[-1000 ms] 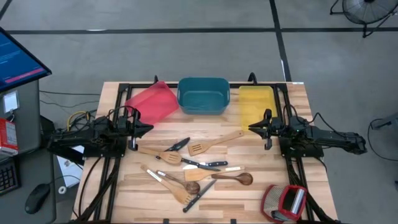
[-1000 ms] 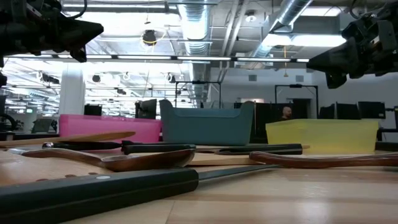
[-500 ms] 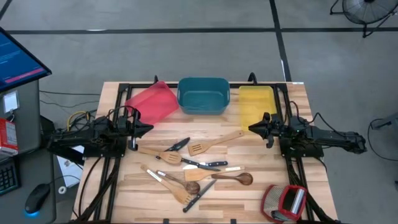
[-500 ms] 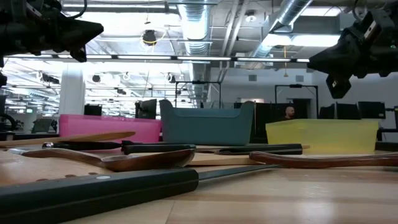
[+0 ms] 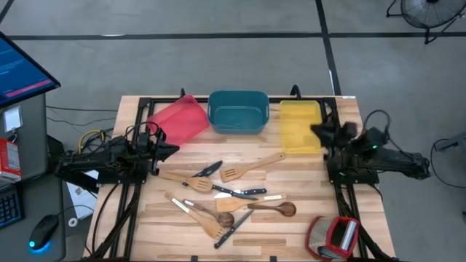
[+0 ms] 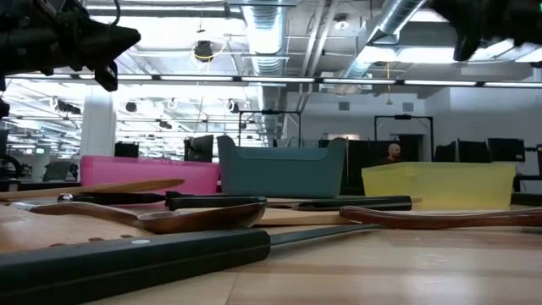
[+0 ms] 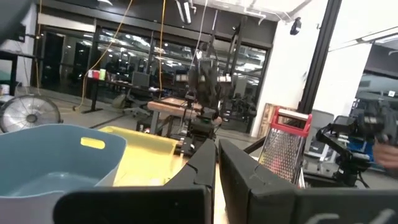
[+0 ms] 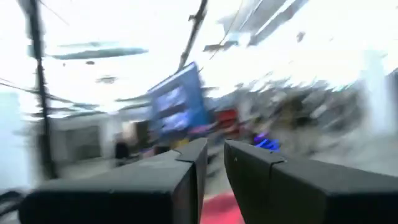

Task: Pick & Place Kitchen Items
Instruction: Put the slotted wooden spatula into the yellow bin

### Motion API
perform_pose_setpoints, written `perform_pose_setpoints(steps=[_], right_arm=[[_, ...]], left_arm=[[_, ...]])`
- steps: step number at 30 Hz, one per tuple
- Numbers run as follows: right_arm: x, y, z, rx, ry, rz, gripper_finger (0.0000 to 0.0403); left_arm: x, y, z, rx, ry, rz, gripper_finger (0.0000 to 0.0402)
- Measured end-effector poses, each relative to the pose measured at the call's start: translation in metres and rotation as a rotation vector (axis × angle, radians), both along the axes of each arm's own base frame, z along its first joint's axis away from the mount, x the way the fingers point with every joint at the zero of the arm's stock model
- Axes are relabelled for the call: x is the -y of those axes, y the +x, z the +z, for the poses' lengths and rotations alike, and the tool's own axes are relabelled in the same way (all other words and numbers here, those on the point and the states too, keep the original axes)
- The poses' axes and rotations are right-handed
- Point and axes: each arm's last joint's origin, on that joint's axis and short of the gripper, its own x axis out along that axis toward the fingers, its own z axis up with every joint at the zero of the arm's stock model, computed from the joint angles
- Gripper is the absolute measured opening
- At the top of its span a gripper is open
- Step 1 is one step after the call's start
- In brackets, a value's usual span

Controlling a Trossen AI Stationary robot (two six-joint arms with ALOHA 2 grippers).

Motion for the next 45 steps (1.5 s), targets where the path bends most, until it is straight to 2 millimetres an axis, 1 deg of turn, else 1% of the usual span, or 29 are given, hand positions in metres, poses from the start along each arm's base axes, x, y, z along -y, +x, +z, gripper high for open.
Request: perform_pose_setpoints(steps=[3, 5, 6, 8, 11, 13, 14, 16, 20, 23, 27, 33, 39, 45], right_arm=[[0.003, 0.007, 0.029, -0.104, -0.092, -0.119, 0.0070], [0.006, 0.018, 0.048, -0.191, -0.138, -0.189, 0.0077], [0.008, 0.025, 0.054, -0.255, -0.157, -0.228, 0.0084], [0.012, 0.042, 0.065, -0.403, -0.191, -0.310, 0.0101], [0.019, 0.065, 0.082, -0.594, -0.240, -0.476, 0.0139], [0.025, 0.082, 0.094, -0.680, -0.253, -0.577, 0.0168], [0.028, 0.091, 0.097, -0.721, -0.256, -0.596, 0.0182], [0.032, 0.108, 0.098, -0.795, -0.253, -0.578, 0.0209], [0.033, 0.138, 0.100, -0.829, -0.217, -0.435, 0.0248], [0.030, 0.157, 0.091, -0.871, -0.224, -0.318, 0.0259], [0.023, 0.175, 0.073, -0.939, -0.195, -0.194, 0.0260], [0.013, 0.193, 0.030, -1.186, -0.144, -0.072, 0.0260], [0.000, 0.220, -0.004, -1.275, -0.152, 0.087, 0.0260], [-0.010, 0.241, -0.045, -1.391, -0.155, 0.184, 0.0260]], left_arm=[[0.000, 0.000, 0.001, 0.009, 0.000, 0.000, 0.0003], [0.000, 0.000, 0.002, 0.017, 0.001, 0.000, 0.0003], [0.000, 0.000, 0.002, 0.022, 0.001, 0.000, 0.0003], [0.000, -0.001, 0.003, 0.030, 0.002, 0.000, 0.0003], [0.000, -0.001, 0.003, 0.033, -0.015, -0.004, 0.0003], [0.000, -0.001, 0.003, 0.037, -0.045, -0.012, 0.0003], [0.000, -0.001, 0.003, 0.038, -0.049, -0.013, 0.0003], [0.000, -0.001, 0.003, 0.038, -0.051, -0.013, 0.0003], [0.000, -0.001, 0.003, 0.038, -0.052, -0.014, 0.0003], [0.000, -0.001, 0.003, 0.039, -0.052, -0.014, 0.0003], [0.000, -0.001, 0.003, 0.040, -0.048, -0.003, 0.0003], [-0.004, 0.000, 0.002, 0.031, -0.075, 0.112, 0.0003], [-0.005, 0.006, -0.004, -0.041, -0.091, 0.145, 0.0003], [-0.006, 0.012, -0.010, -0.119, -0.106, 0.146, 0.0003]])
